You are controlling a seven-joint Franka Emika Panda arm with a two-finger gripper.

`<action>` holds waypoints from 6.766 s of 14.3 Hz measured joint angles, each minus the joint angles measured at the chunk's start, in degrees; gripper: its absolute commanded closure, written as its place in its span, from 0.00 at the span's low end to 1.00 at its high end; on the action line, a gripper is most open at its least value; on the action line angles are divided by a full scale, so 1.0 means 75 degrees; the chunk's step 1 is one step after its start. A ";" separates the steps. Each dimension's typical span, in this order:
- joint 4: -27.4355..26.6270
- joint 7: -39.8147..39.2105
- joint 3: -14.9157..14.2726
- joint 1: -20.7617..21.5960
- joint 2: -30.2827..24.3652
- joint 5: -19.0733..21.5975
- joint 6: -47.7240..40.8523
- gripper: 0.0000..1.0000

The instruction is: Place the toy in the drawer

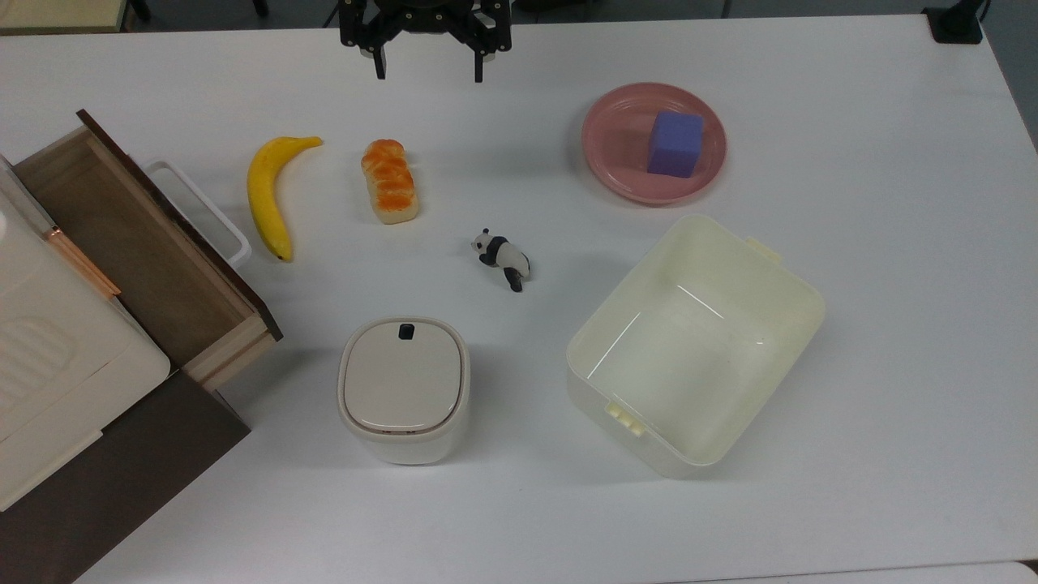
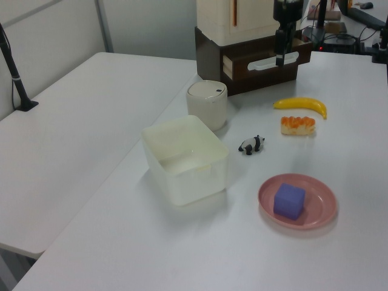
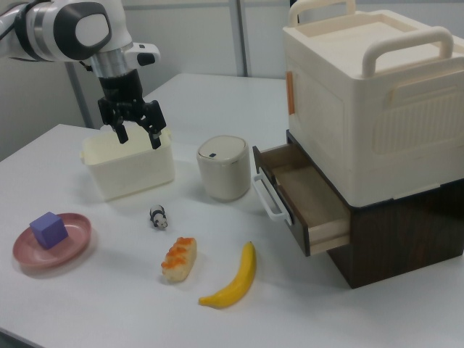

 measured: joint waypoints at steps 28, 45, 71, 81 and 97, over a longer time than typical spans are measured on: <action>-0.0592 -0.2538 0.0122 0.1049 0.1933 -0.0462 0.2042 0.00; -0.0731 -0.3826 0.0121 0.1053 0.3081 -0.1135 0.2937 0.57; 0.0894 -0.6751 -0.0109 -0.2006 0.1857 -0.1679 0.2701 0.70; 0.0897 -0.6970 -0.0104 -0.2590 0.1976 -0.1680 0.3525 0.09; 0.0947 -0.3049 0.0563 -0.1565 0.1585 -0.0473 0.1552 0.00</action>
